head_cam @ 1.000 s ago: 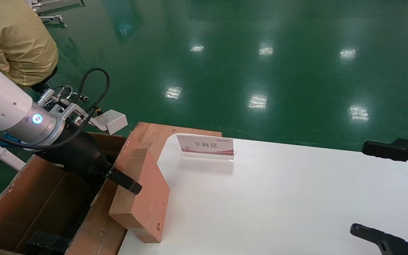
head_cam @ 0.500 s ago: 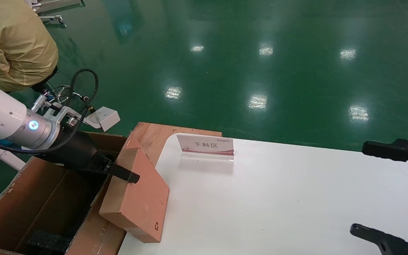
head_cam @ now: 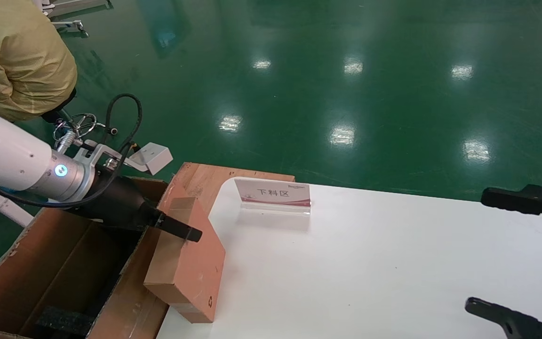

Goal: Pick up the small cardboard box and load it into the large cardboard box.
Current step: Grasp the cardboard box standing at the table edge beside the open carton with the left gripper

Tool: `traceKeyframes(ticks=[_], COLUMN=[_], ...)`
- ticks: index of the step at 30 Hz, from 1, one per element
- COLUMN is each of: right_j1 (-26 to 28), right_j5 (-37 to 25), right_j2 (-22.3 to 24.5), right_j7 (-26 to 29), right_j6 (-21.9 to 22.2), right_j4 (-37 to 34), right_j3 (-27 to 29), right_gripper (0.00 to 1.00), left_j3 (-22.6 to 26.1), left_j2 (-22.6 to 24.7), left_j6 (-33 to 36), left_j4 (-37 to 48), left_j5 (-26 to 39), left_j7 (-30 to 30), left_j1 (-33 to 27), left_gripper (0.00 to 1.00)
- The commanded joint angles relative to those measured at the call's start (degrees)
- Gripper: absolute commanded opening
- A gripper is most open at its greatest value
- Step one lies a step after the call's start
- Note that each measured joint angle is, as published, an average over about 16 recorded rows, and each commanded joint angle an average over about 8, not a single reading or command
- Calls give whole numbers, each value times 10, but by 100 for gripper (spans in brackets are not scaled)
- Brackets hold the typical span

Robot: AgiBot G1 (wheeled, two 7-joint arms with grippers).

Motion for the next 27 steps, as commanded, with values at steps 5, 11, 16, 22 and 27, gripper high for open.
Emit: traceKeyframes(ticks=[5,11,16,22,27], right_j1=[0,0,0,0,0], right_j5=[0,0,0,0,0], right_j2=[0,0,0,0,0], right_j7=[0,0,0,0,0], right_j6=[0,0,0,0,0], right_j4=[0,0,0,0,0], right_j3=[0,0,0,0,0], right_gripper=[100,87,25,0,0], left_j3=[1,2,3,3,3], left_j2=[4,6,6,6,6], left_j6=[13,20,21,20,20], left_j4=[0,0,1,0,0], left_j5=[-7,-10,-10,-9,-9], left_j7=[-4,-5,-5,-5,-5], left_j1=[-2,0,0,-1,-1], left_gripper=[100,92,30,0,0])
